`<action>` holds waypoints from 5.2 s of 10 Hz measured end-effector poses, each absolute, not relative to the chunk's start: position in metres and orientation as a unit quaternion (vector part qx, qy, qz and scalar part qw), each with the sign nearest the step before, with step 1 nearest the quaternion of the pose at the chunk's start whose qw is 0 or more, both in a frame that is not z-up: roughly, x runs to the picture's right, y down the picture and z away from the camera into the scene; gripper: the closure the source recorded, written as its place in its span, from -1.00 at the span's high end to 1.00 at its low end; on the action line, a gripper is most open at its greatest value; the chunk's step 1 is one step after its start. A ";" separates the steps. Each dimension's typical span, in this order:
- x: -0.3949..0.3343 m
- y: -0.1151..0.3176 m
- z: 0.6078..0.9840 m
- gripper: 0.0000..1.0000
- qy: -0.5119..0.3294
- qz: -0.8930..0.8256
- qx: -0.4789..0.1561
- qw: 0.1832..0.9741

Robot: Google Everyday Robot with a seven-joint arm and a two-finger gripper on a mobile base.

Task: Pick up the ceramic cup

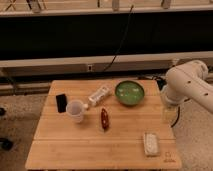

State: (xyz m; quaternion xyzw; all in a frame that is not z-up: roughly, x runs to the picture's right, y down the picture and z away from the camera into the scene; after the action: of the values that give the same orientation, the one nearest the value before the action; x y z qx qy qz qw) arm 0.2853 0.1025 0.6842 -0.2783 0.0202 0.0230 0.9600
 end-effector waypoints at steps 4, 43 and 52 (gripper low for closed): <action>0.285 0.103 0.684 0.60 0.020 0.023 -0.278 0.960; -0.006 0.051 0.728 0.60 -0.050 -0.407 -0.206 0.889; -0.047 0.071 0.765 0.60 -0.091 -0.433 -0.190 0.876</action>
State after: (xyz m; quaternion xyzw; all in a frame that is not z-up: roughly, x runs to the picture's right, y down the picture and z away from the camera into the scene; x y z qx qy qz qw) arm -0.0467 0.0707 0.7654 -0.1901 -0.0914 -0.4333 0.8762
